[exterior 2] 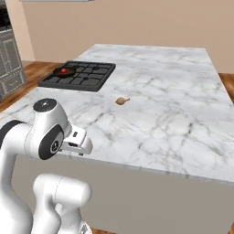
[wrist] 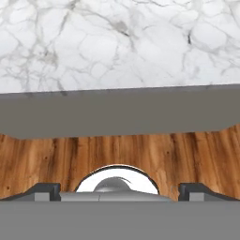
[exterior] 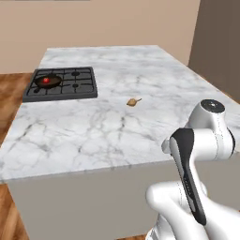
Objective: Place the pan on the front right burner on the stove. Then place the tomato and the onion in the pan and turn on the front right burner.
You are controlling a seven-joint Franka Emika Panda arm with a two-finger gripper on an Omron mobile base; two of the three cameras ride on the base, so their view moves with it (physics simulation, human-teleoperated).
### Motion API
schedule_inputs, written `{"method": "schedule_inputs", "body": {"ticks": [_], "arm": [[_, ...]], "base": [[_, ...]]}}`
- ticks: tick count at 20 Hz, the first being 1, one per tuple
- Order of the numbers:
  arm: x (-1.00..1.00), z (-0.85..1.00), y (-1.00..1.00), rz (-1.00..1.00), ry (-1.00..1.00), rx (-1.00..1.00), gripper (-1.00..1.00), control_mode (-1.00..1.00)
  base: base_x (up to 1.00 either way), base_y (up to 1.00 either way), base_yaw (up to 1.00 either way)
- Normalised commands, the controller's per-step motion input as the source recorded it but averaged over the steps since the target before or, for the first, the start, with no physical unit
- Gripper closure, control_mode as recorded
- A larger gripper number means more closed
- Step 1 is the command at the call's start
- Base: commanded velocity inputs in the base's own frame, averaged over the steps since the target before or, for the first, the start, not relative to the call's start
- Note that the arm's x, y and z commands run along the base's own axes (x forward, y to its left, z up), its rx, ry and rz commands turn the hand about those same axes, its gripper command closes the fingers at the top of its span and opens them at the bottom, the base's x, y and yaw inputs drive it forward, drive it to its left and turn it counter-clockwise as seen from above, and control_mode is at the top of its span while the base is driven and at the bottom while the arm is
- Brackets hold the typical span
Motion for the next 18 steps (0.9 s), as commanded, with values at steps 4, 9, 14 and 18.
{"method": "schedule_inputs", "body": {"ticks": [4, 9, 14, 18], "arm": [[0.0, 0.0, 0.0, 0.0, 0.0, 0.0, -1.0, 1.0], [0.0, 0.0, 0.0, 0.0, 0.0, 0.0, -1.0, 1.0], [0.0, 0.0, 0.0, 0.0, 0.0, 0.0, -1.0, 1.0], [0.0, 0.0, 0.0, 0.0, 0.0, 0.0, -1.0, 1.0]], "base": [[0.0, -0.57, 0.18], [0.01, -0.41, 0.14], [0.25, 0.0, 0.0], [0.21, 0.0, 0.0]]}}
